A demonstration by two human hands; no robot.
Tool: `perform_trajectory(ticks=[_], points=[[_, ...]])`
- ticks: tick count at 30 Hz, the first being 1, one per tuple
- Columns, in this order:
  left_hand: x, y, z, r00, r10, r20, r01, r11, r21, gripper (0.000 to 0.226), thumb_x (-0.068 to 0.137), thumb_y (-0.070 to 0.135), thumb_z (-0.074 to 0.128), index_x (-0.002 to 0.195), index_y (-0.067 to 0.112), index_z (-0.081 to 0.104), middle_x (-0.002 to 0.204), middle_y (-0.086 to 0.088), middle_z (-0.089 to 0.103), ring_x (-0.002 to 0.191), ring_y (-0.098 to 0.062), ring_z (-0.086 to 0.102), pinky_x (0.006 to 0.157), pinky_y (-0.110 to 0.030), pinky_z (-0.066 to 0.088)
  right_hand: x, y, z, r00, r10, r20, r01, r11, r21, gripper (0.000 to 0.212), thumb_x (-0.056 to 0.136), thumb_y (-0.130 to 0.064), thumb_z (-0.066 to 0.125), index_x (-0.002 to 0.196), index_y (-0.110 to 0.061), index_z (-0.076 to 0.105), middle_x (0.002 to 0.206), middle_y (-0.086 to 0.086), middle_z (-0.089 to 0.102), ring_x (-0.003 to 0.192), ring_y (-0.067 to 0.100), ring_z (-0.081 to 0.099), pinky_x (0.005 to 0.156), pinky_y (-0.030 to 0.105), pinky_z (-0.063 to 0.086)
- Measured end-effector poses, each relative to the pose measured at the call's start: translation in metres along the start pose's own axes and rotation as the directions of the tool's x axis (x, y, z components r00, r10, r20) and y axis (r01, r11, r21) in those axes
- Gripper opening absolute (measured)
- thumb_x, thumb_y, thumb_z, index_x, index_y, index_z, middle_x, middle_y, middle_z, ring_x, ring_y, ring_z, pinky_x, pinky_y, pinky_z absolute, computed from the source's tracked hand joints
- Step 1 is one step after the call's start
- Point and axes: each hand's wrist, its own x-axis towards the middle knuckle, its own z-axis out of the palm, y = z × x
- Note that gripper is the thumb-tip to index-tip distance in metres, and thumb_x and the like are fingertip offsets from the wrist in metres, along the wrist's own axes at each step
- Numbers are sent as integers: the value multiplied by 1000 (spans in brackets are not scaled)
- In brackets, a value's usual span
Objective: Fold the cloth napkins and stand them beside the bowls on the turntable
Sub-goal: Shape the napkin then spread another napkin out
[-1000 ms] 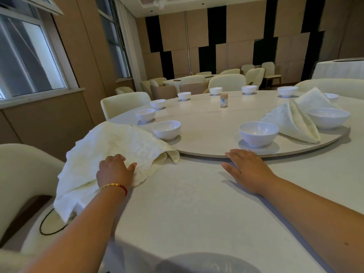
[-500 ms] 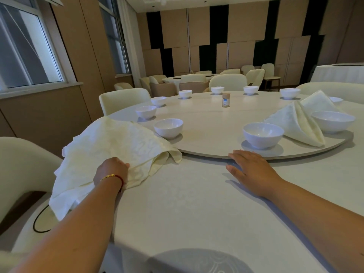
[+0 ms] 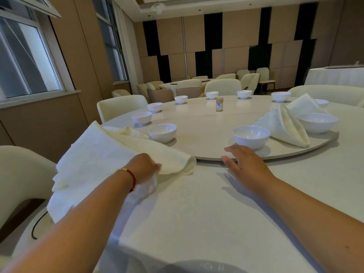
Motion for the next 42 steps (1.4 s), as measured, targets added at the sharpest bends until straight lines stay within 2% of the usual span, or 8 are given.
perform_trajectory(ticks=[4, 6, 9, 11, 17, 24, 32, 42], points=[[-30, 65, 21, 940, 257, 222, -240, 966, -100, 34, 92, 34, 56, 67, 10, 56, 77, -6, 53, 76, -21, 49, 68, -27, 37, -6, -13, -24, 969, 15, -246, 36, 979, 202, 55, 94, -59, 35, 121, -19, 60, 118, -6, 60, 113, 12, 52, 91, 27, 40], [-48, 94, 36, 828, 445, 342, -290, 861, -419, 39, 85, 35, 64, 79, -3, 61, 80, -10, 52, 78, -19, 46, 75, -29, 38, -8, -24, -42, 921, 49, -387, 70, 955, 289, 47, 91, -53, 32, 105, -21, 63, 97, -11, 60, 94, 2, 54, 78, 18, 40], [-68, 120, 57, 654, 635, 411, -78, 597, -798, 23, 83, 27, 65, 91, 6, 64, 99, -6, 61, 94, -16, 57, 93, -33, 45, -12, -38, -68, 846, 138, -515, 104, 904, 414, 34, 91, -43, 32, 94, -22, 59, 82, -17, 57, 80, -10, 53, 67, 4, 36], [-74, 127, 64, 653, 641, 403, -41, 561, -827, 10, 95, 19, 55, 97, 15, 64, 115, 3, 64, 110, -7, 58, 96, -25, 43, -19, -45, -79, 838, 148, -525, 133, 879, 458, 40, 91, -51, 28, 93, -24, 58, 76, -18, 55, 77, -9, 53, 68, 8, 38], [-68, 84, 56, 830, 509, 229, -194, 649, -736, 11, 86, 31, 64, 88, 21, 67, 107, -4, 70, 95, -10, 61, 93, -34, 49, -44, -58, -70, 999, -44, 28, 24, 865, 501, 45, 74, -62, 37, 78, -26, 64, 69, -6, 63, 68, 6, 58, 72, 34, 48], [-87, 24, 40, 826, 490, 278, -315, 811, -493, 3, 82, 23, 74, 82, 25, 71, 74, 13, 67, 68, 3, 56, 72, -14, 46, -62, -54, -42, 751, -178, 635, 148, 984, 102, 39, 74, -62, 69, 98, -32, 58, 94, -10, 58, 87, 11, 54, 81, 33, 48], [-120, 44, 50, 709, 631, 315, -527, 771, -358, 33, 68, 38, 84, 96, 30, 67, 87, 19, 56, 80, 4, 49, 71, -10, 37, -83, -43, -44, 619, -245, 746, 248, 962, 109, 68, 54, -68, 77, 108, -45, 43, 106, -18, 43, 100, 2, 42, 93, 30, 45], [-153, 75, 79, 561, 812, 161, -788, 584, -195, 34, 66, 39, 82, 91, 31, 60, 84, 17, 49, 79, -2, 47, 65, -11, 34, -111, -25, -63, 699, -227, 678, 228, 970, 89, 62, 51, -76, 70, 98, -43, 48, 100, -15, 47, 97, 9, 45, 87, 37, 46]])
